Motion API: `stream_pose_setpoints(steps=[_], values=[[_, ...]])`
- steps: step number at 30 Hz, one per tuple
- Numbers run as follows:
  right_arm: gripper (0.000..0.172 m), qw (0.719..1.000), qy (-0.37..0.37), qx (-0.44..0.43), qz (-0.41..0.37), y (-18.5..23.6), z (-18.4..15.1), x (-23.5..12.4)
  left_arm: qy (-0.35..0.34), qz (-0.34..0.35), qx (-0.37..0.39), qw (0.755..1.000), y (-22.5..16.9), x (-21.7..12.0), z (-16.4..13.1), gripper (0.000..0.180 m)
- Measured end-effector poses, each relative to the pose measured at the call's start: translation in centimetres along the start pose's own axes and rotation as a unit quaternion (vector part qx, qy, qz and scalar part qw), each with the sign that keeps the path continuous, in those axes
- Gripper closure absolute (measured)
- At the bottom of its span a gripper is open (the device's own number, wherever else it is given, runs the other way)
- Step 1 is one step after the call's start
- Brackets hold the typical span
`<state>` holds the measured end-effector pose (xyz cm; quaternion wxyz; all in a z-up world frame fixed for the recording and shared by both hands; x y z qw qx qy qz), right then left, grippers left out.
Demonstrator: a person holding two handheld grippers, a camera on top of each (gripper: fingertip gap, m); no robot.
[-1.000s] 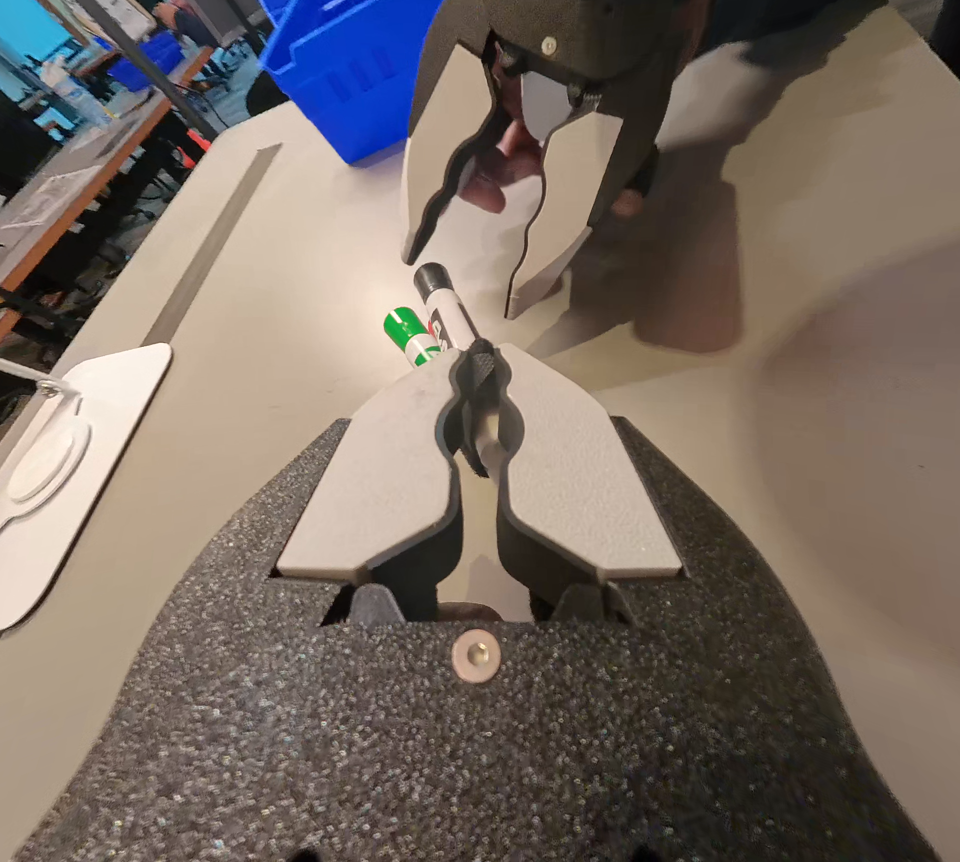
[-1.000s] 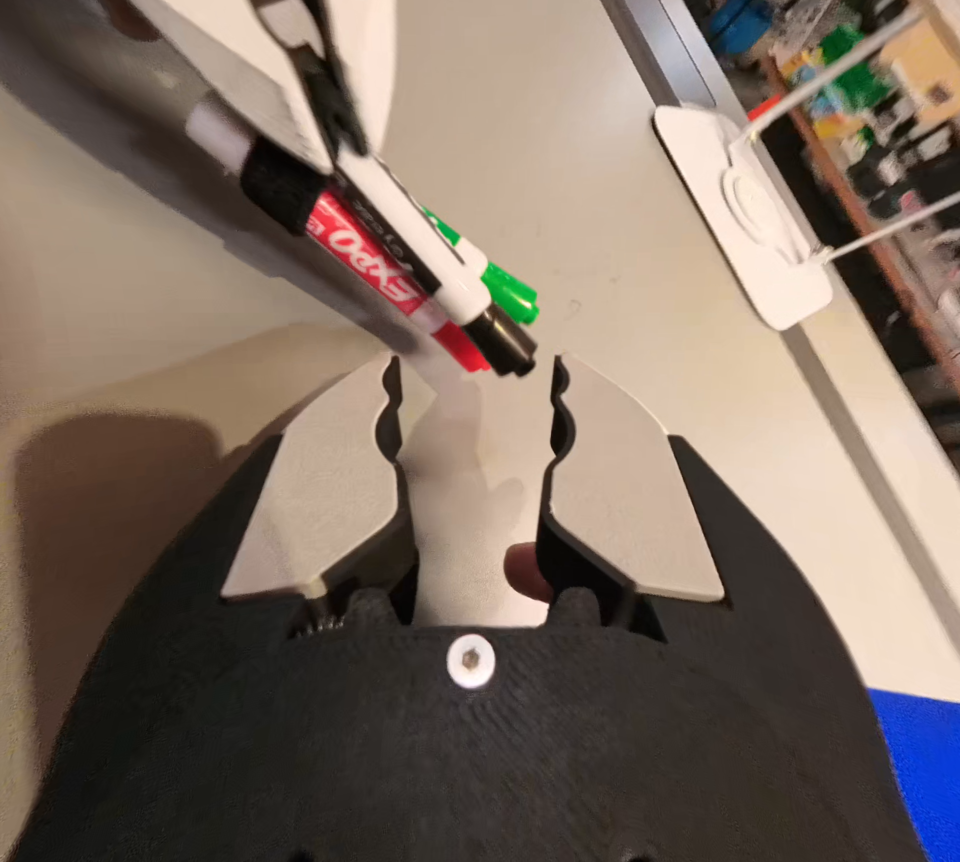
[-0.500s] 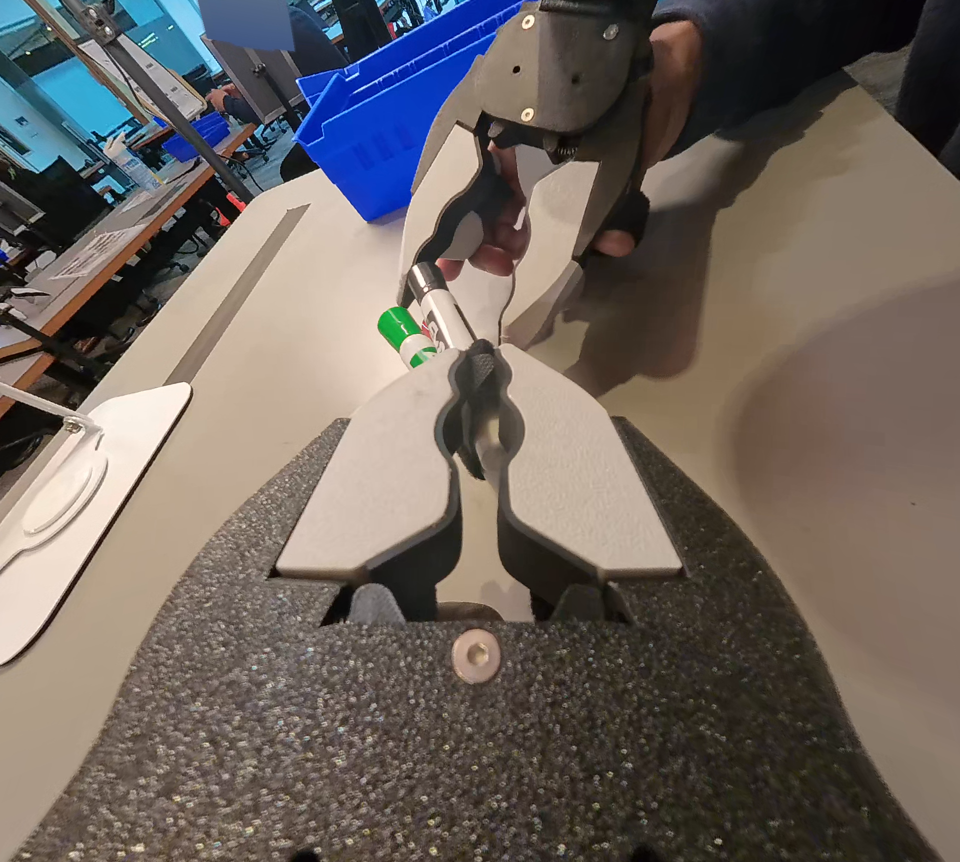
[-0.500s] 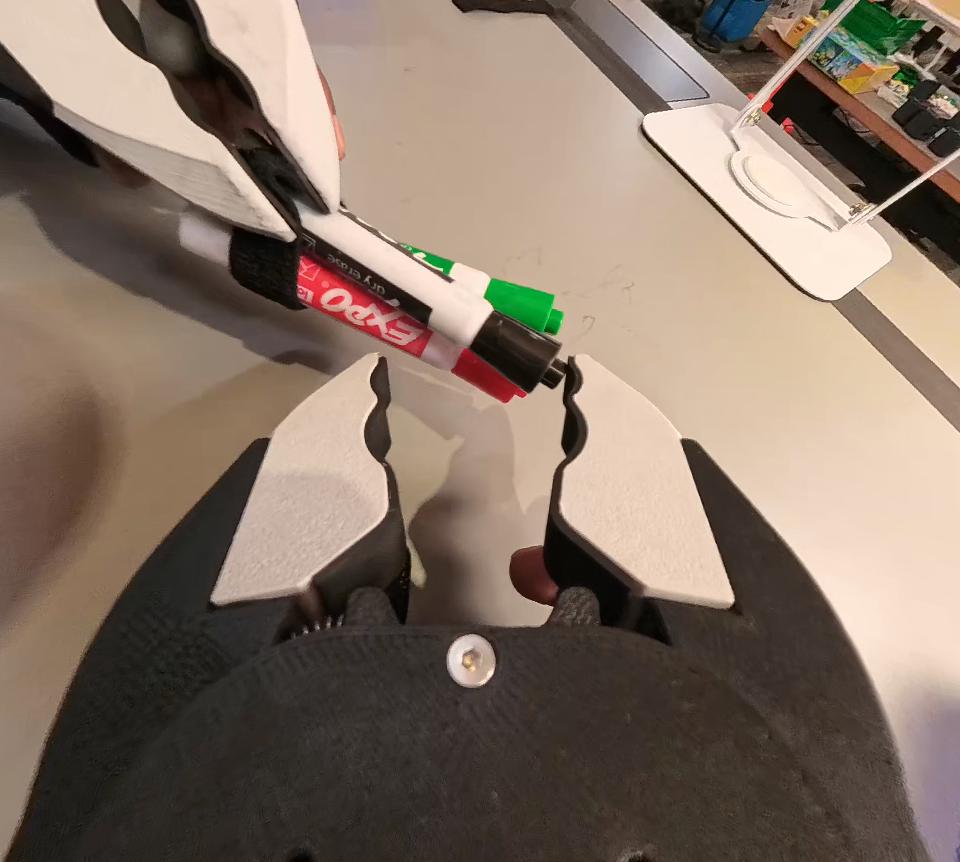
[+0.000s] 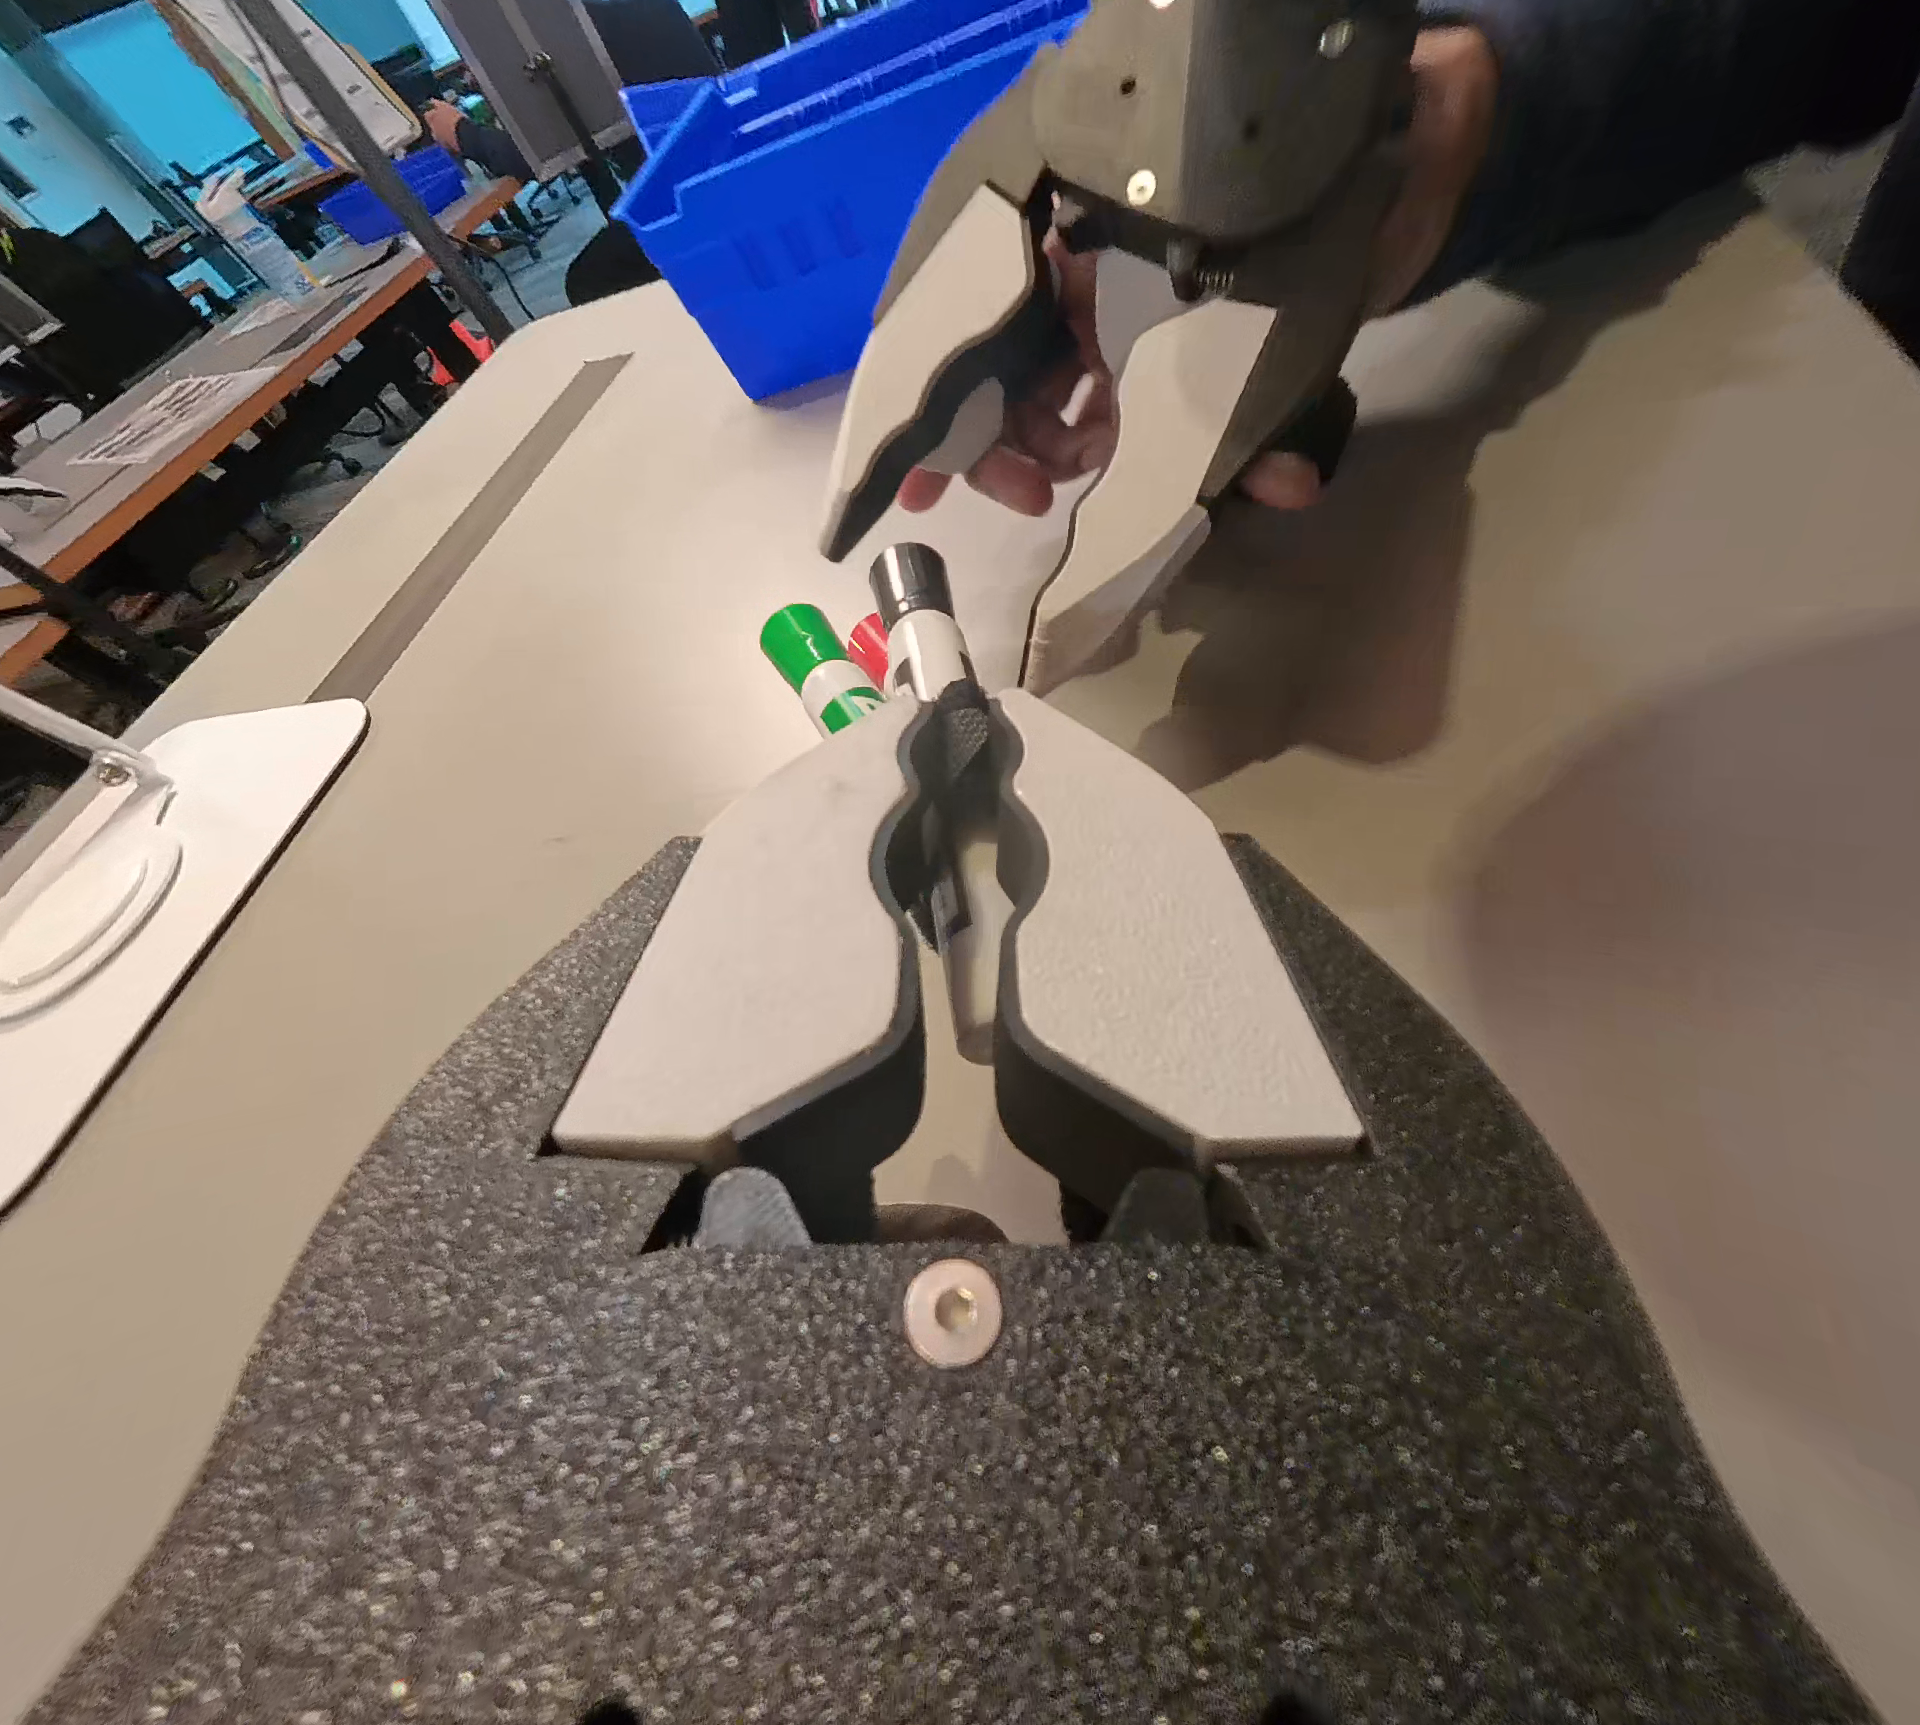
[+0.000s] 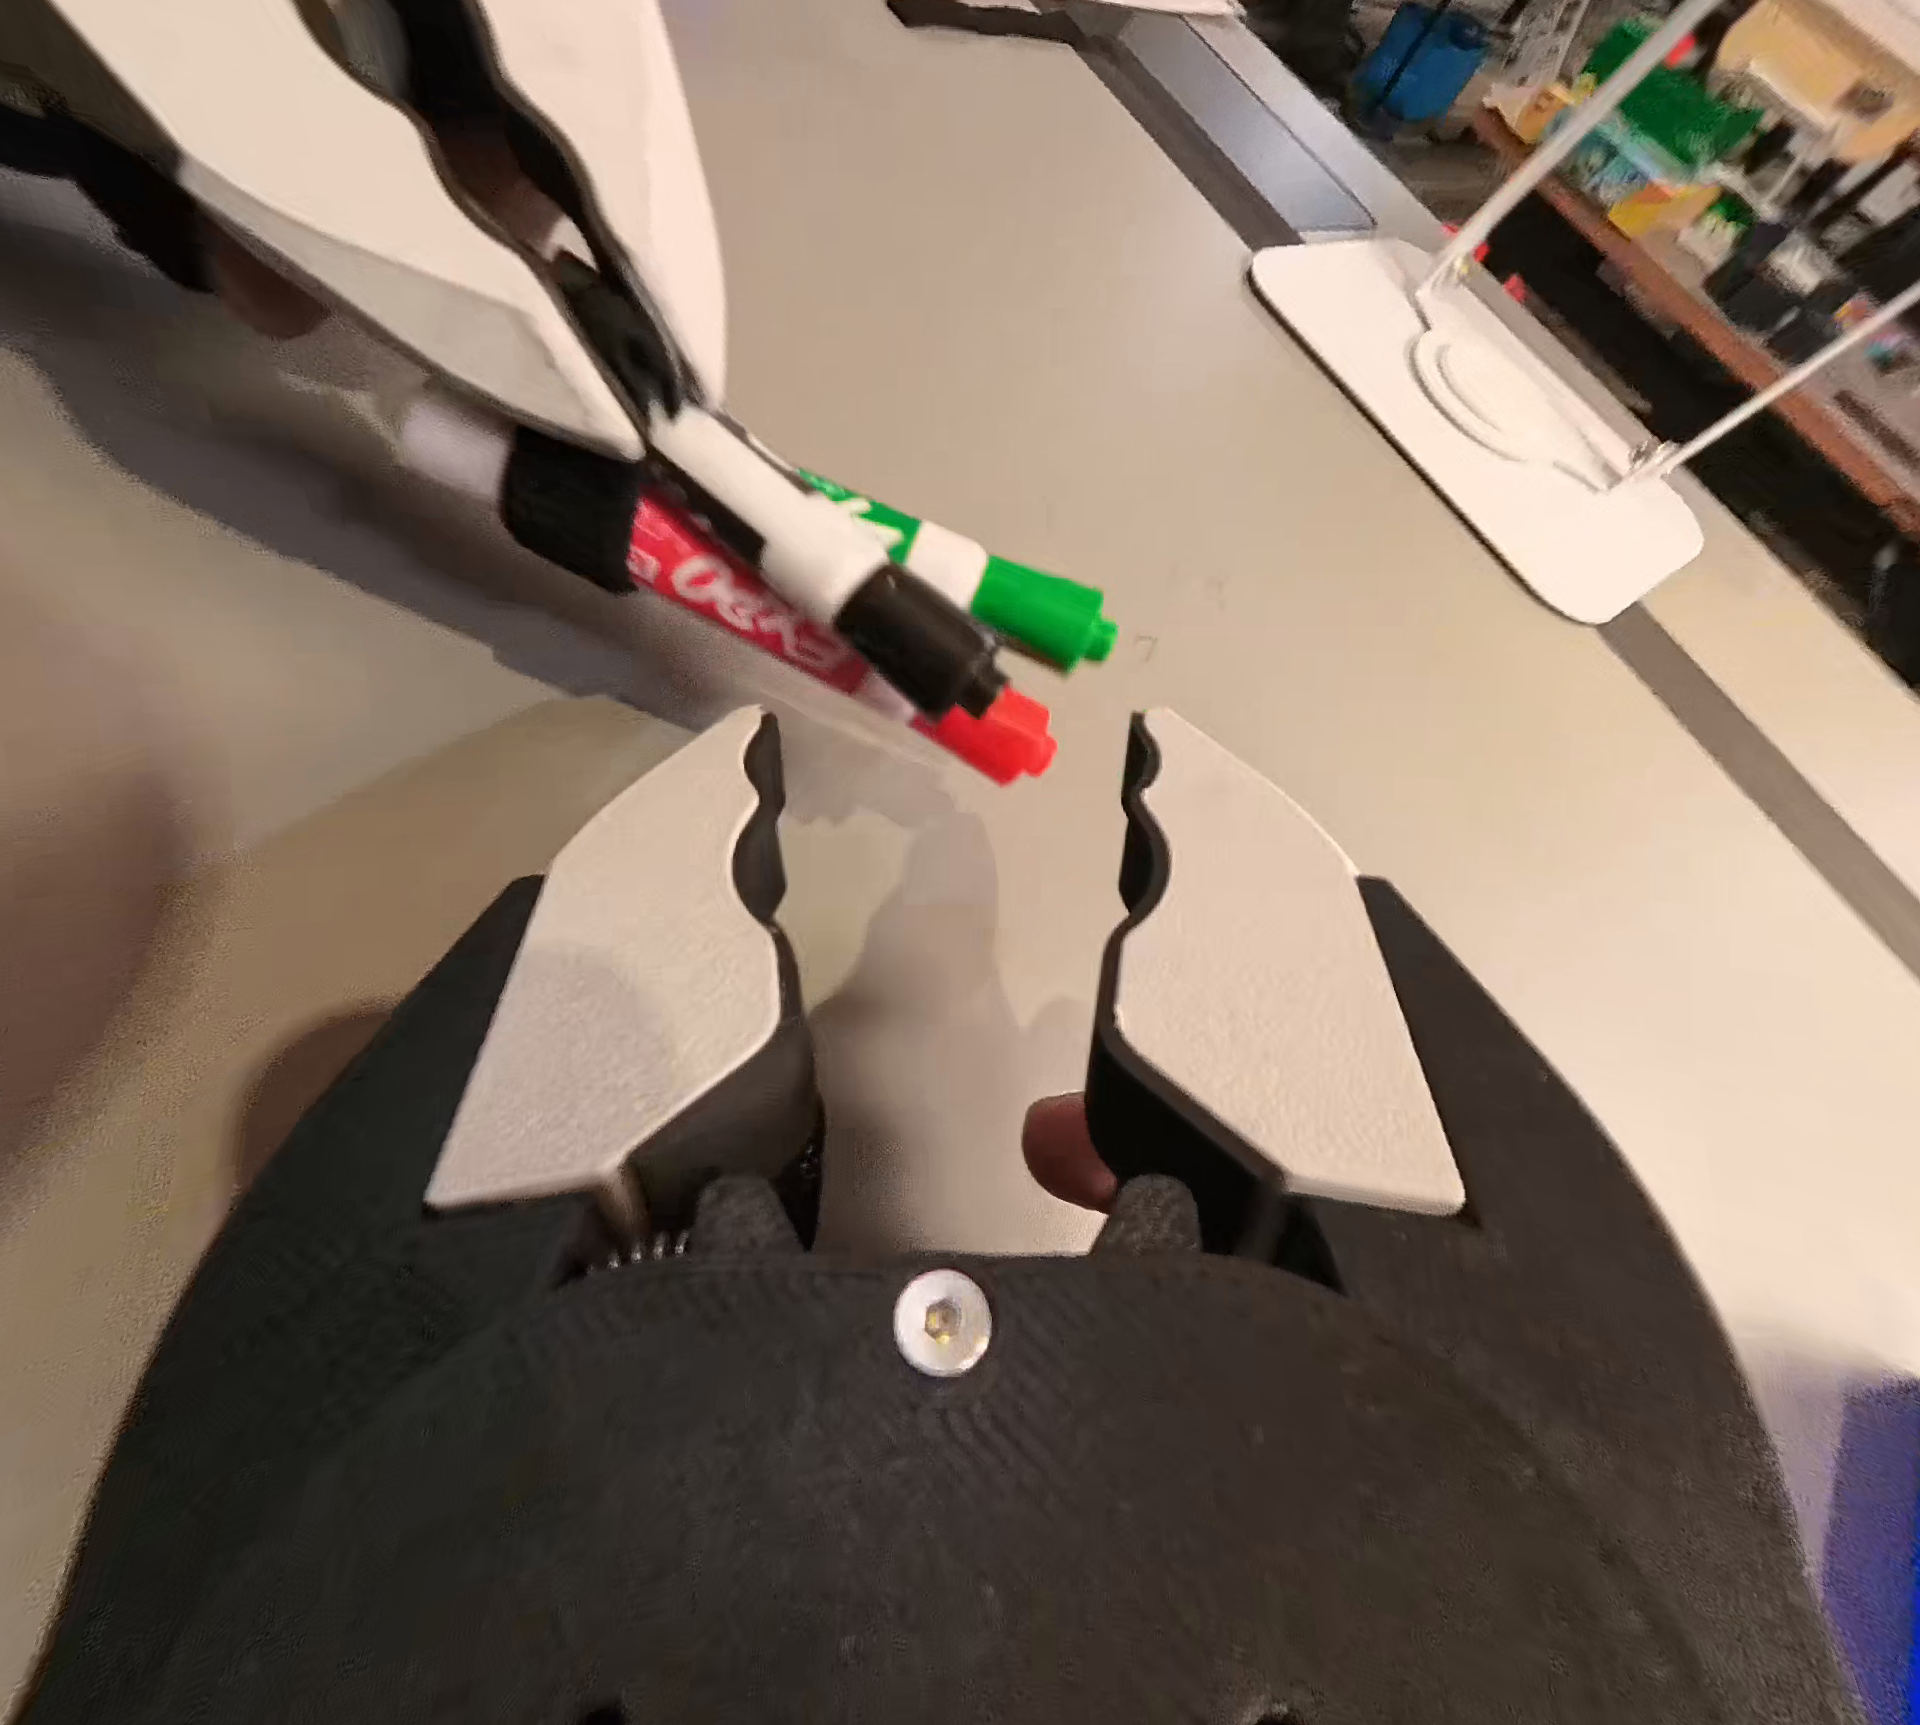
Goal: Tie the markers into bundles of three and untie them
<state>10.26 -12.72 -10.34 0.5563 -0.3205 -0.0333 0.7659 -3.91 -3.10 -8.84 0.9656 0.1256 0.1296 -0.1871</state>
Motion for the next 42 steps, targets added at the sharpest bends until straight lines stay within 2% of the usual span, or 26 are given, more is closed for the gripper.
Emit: stream_pose_setpoints(steps=[6, 10, 30, 42], values=[[0.100, 0.992, -0.026, 0.096, 0.071, -0.7, -0.2, 0.6, -0.059, -0.024, -0.046, 0.997, 0.5, -0.7, 0.7, 0.172], [0.103, 0.986, -0.039, 0.130, 0.100, -0.5, 0.0, 0.5, -0.067, -0.025, -0.050, 0.996, 0.5, -0.7, 0.8, 0.172], [0.096, 0.993, -0.024, 0.101, 0.056, 0.2, 0.4, 0.4, -0.034, 0.000, -0.029, 0.999, 0.2, -0.5, 0.8, 0.172], [0.097, 0.994, -0.025, 0.095, 0.043, 0.5, 0.6, 0.3, -0.023, 0.002, -0.048, 0.999, 0.2, -0.4, 0.9, 0.172]])
Point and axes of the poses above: each gripper's, where its closed fingertips meet, x out along the fingers, z out of its top, y = z × x across the jaws, the point moved 8 cm from there along -x, back along the fingers, and after that the axes turned 7 degrees about -x, right-handed, at the moved point
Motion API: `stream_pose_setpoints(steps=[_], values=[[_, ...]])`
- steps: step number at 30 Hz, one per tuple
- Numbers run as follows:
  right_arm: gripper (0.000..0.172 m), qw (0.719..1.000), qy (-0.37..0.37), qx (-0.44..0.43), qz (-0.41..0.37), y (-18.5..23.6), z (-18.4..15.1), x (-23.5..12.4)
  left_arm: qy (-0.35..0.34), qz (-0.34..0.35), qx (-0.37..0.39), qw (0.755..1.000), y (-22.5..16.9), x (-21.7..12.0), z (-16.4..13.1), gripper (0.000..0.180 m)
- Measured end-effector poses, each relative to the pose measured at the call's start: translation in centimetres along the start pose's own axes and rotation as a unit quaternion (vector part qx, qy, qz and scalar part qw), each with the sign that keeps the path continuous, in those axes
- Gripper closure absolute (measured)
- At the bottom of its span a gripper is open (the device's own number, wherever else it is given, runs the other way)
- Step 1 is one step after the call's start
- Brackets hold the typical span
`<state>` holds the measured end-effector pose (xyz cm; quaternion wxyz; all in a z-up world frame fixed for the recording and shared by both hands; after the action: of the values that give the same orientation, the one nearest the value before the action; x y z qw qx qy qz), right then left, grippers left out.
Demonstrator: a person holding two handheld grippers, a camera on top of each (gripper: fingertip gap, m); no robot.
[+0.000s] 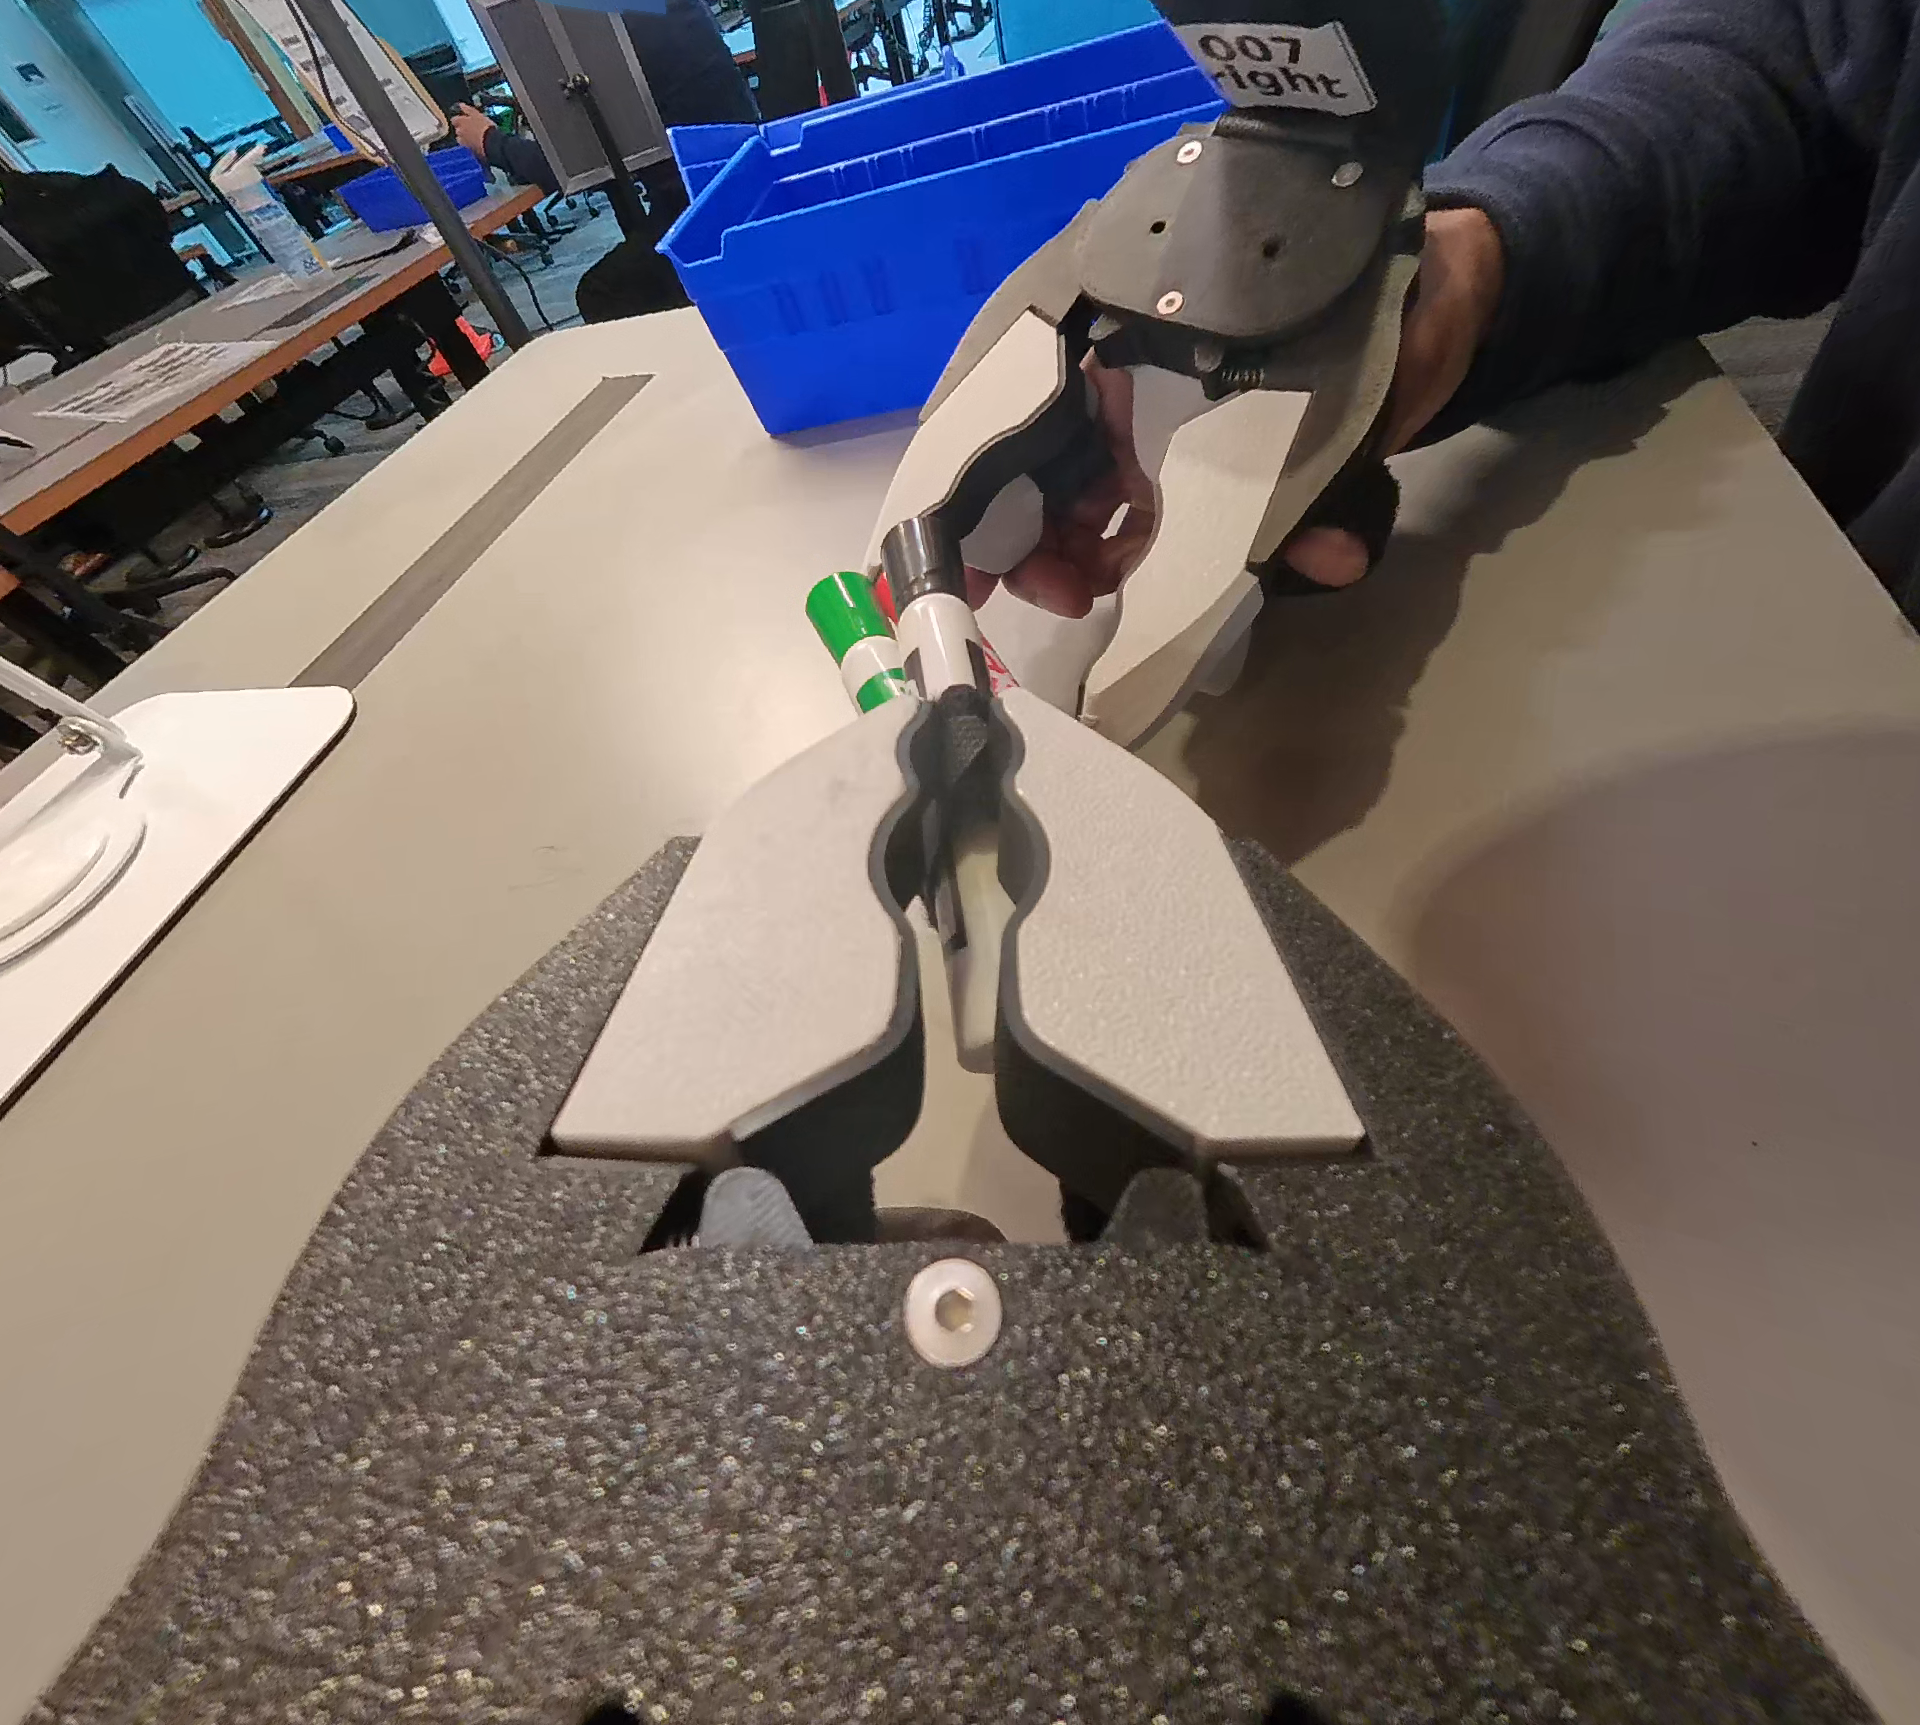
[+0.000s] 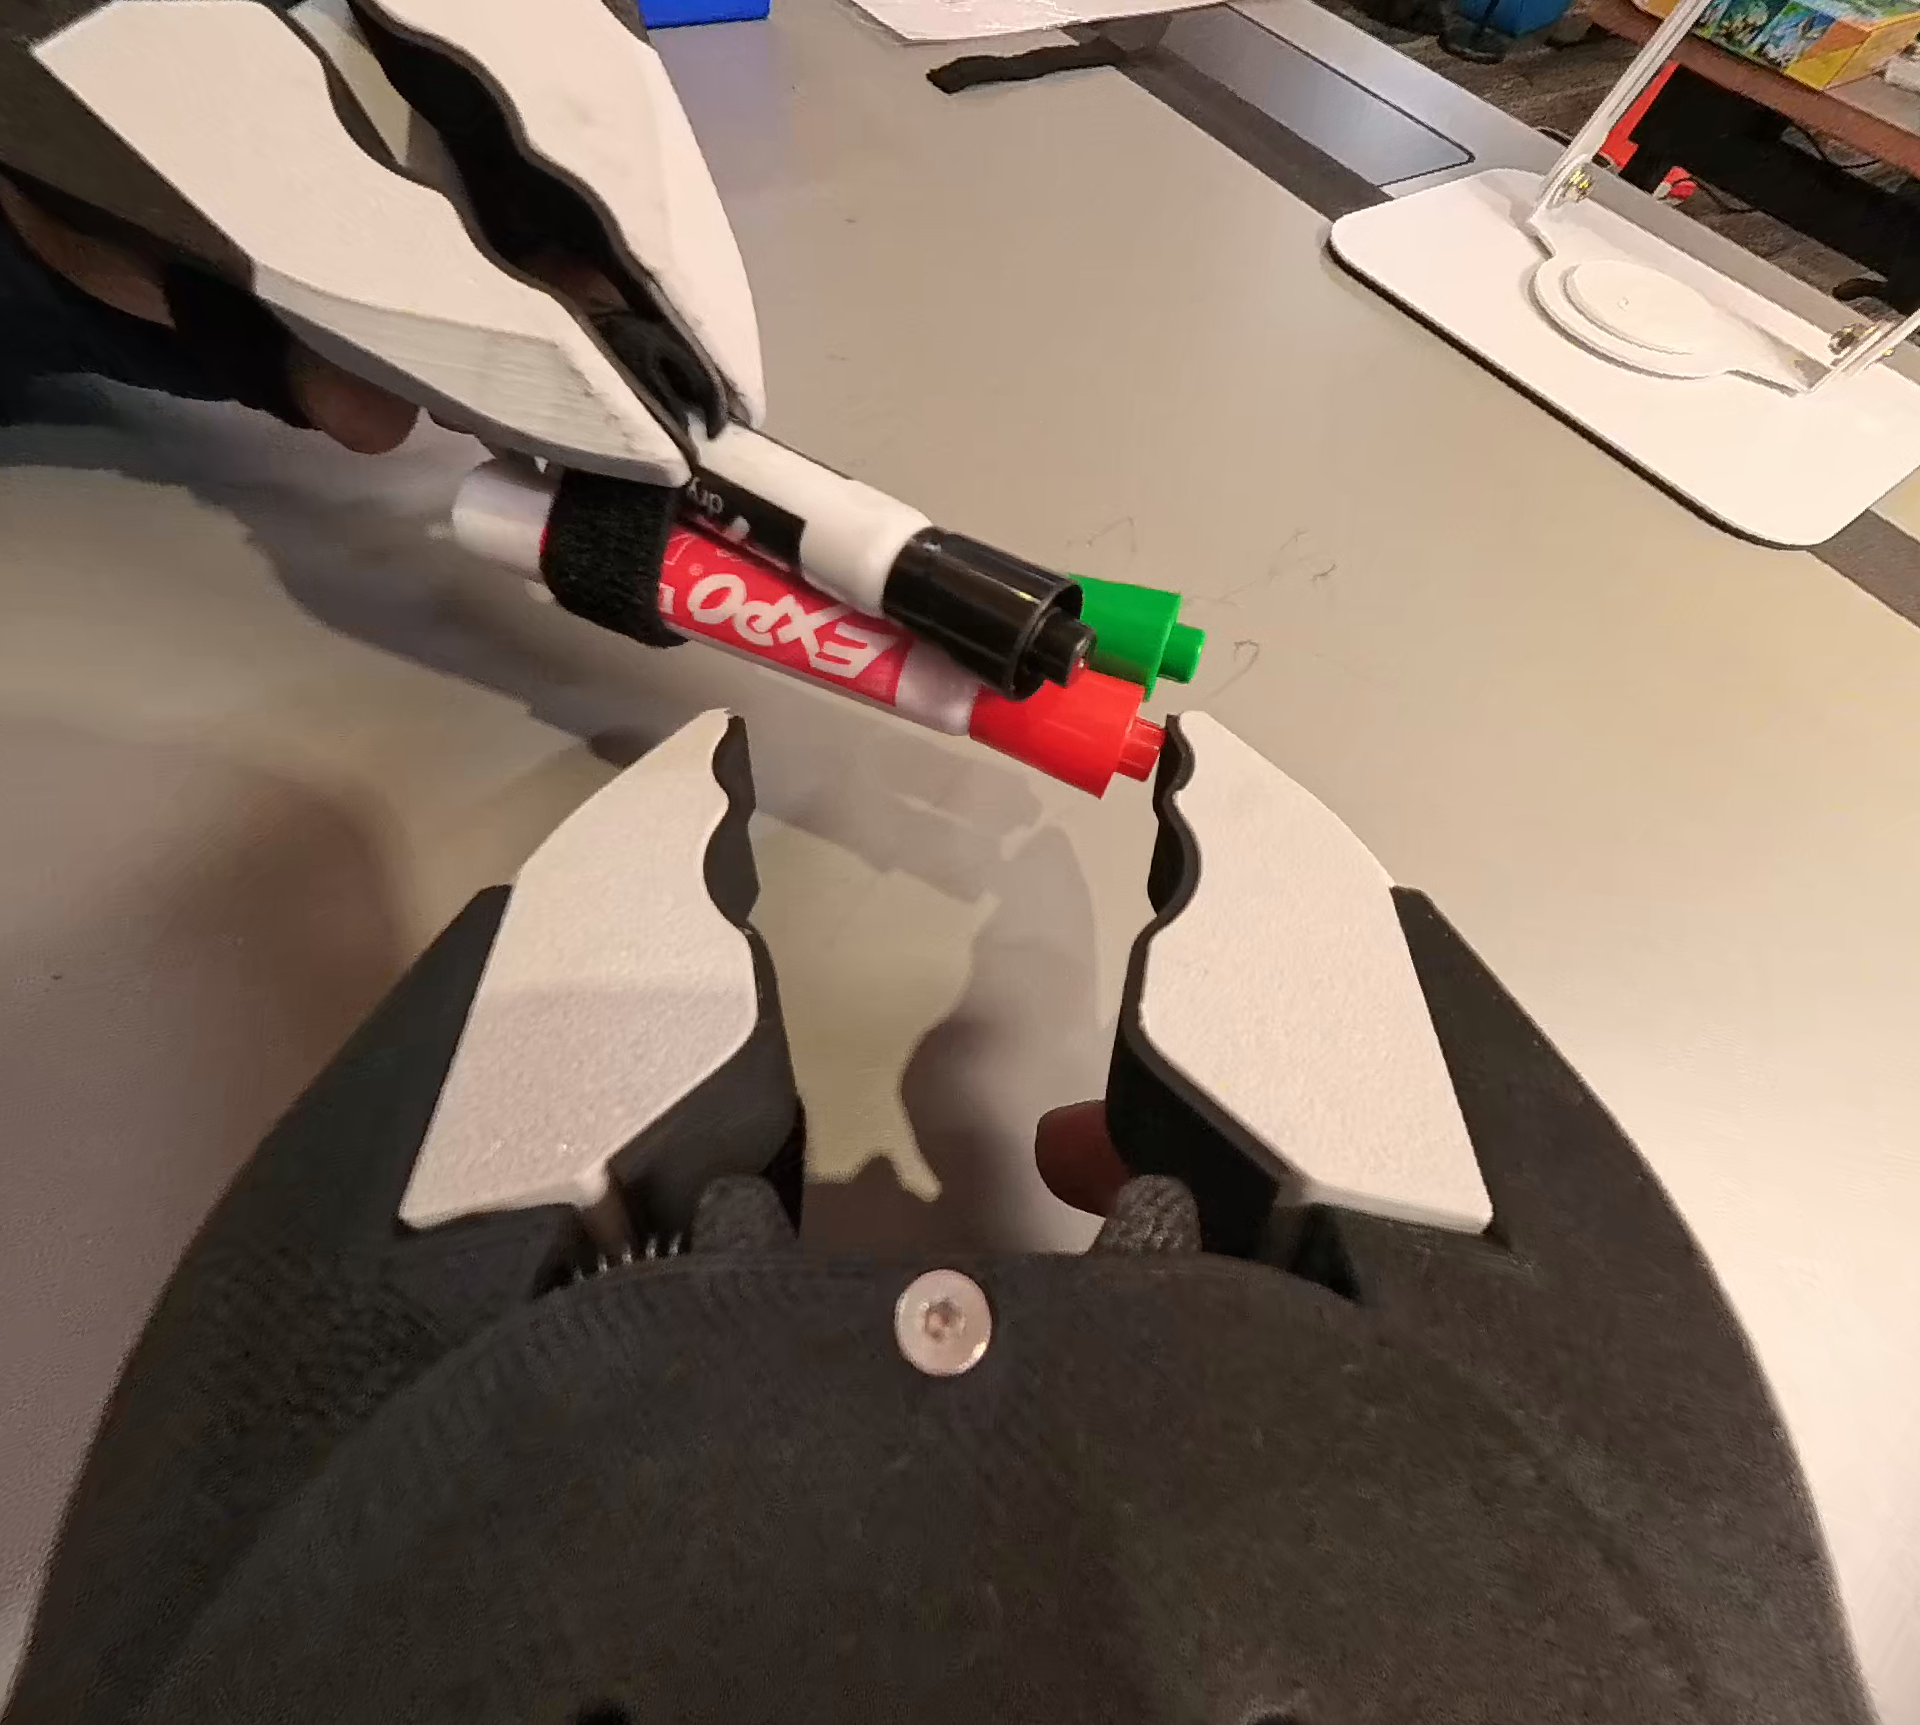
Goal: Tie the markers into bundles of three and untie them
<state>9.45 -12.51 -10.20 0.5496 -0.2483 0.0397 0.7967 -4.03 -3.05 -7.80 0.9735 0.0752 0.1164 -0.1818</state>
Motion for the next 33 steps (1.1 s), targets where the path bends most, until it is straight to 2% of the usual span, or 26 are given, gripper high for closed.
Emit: stream_pose_setpoints(steps=[11, 19, 22, 25, 33], values=[[0.099, 0.999, 0.001, -0.040, 0.015, 0.9, -0.1, 0.1, -0.006, -0.002, 0.007, 1.000, -0.2, 0.1, 0.0, 0.173], [0.074, 0.996, -0.060, 0.010, 0.062, -0.9, 0.1, -0.6, -0.027, -0.024, 0.000, 0.999, -0.3, -0.2, 0.1, 0.173], [0.075, 0.994, -0.085, 0.008, 0.070, -0.3, 0.6, -0.7, -0.020, -0.033, 0.001, 0.999, -0.5, 0.0, 0.1, 0.173], [0.075, 0.996, -0.072, -0.017, 0.051, 0.1, 0.6, -0.6, -0.010, -0.039, -0.001, 0.999, -0.7, 0.2, 0.0, 0.173], [0.077, 0.996, -0.067, 0.003, 0.053, 0.2, 0.5, -0.7, 0.008, -0.043, -0.010, 0.999, -0.8, 0.4, -0.2, 0.173]])
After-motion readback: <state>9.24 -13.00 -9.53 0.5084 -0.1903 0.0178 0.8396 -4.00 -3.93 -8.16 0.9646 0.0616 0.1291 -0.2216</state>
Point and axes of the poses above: each gripper's, where its closed fingertips meet, x out along the fingers, z out of its top, y = z × x across the jaws, the point moved 8 cm from there along -x, back along the fingers, and after that the axes turned 7 degrees about -x, right-handed, at the moved point
